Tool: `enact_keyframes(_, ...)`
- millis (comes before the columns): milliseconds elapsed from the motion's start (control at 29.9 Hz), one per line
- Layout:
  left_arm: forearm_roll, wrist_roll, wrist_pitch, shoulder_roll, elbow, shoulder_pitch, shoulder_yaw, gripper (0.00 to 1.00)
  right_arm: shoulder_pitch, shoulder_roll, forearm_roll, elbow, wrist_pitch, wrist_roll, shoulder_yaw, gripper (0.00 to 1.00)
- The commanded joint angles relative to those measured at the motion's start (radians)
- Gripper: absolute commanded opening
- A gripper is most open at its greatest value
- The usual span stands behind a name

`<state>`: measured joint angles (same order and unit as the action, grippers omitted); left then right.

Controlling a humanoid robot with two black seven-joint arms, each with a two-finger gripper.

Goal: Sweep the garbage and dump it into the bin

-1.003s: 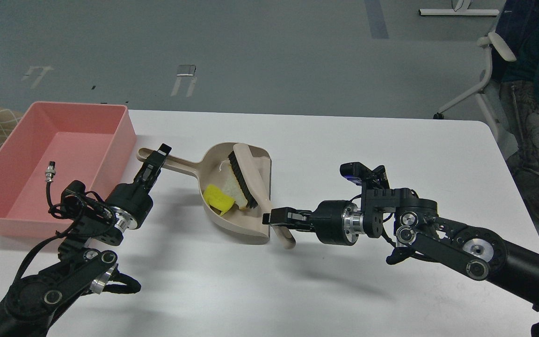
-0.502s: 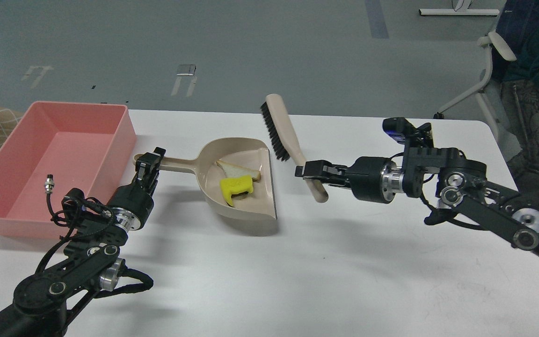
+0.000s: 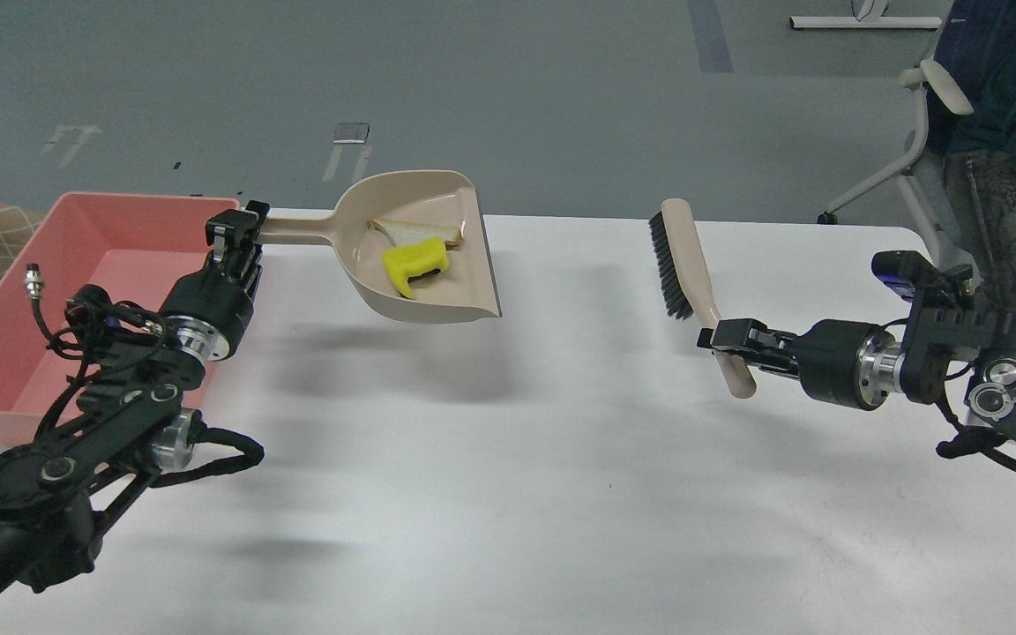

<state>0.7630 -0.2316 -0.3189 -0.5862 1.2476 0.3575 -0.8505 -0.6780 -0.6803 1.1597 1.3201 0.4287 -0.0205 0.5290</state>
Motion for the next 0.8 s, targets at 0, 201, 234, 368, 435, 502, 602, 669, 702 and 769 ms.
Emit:
enact_keyframes(0,-0.031,0.008,0.041,-0.082,0.016,0.012,-0.030,0.00,0.006,-0.002,0.000,0.001,-0.001,0.001,0.000,0.06)
enact_keyframes(201,-0.128,0.008,0.130,-0.260,0.018,-0.021,-0.137,0.00,0.029,-0.001,0.000,0.005,-0.016,0.001,0.000,0.07)
enact_keyframes(234,-0.145,0.006,0.136,-0.280,0.016,-0.031,-0.145,0.00,0.034,-0.001,0.000,0.005,-0.016,0.001,0.000,0.07)
enact_keyframes(368,-0.298,-0.006,0.187,-0.417,-0.007,-0.092,-0.190,0.00,0.055,-0.001,0.000,0.016,-0.016,0.002,0.000,0.07)
enact_keyframes(435,-0.356,-0.017,0.216,-0.474,-0.046,-0.117,-0.193,0.00,0.058,0.002,0.000,0.018,-0.016,0.002,0.000,0.07)
enact_keyframes(502,-0.376,-0.040,0.240,-0.513,-0.094,-0.138,-0.193,0.00,0.058,0.007,0.000,0.018,-0.016,0.002,0.002,0.07)
enact_keyframes(602,-0.366,-0.075,0.294,-0.563,-0.167,-0.161,-0.193,0.00,0.060,0.011,0.000,0.018,-0.016,0.002,0.009,0.08)
enact_keyframes(669,-0.361,-0.090,0.313,-0.580,-0.192,-0.175,-0.191,0.00,0.060,0.011,0.000,0.018,-0.016,0.002,0.009,0.08)
enact_keyframes(702,-0.352,-0.107,0.326,-0.596,-0.207,-0.189,-0.185,0.00,0.061,0.011,0.000,0.018,-0.016,0.002,0.009,0.08)
enact_keyframes(769,-0.312,-0.140,0.333,-0.613,-0.221,-0.204,-0.174,0.00,0.063,0.013,0.000,0.018,-0.016,0.002,0.009,0.08)
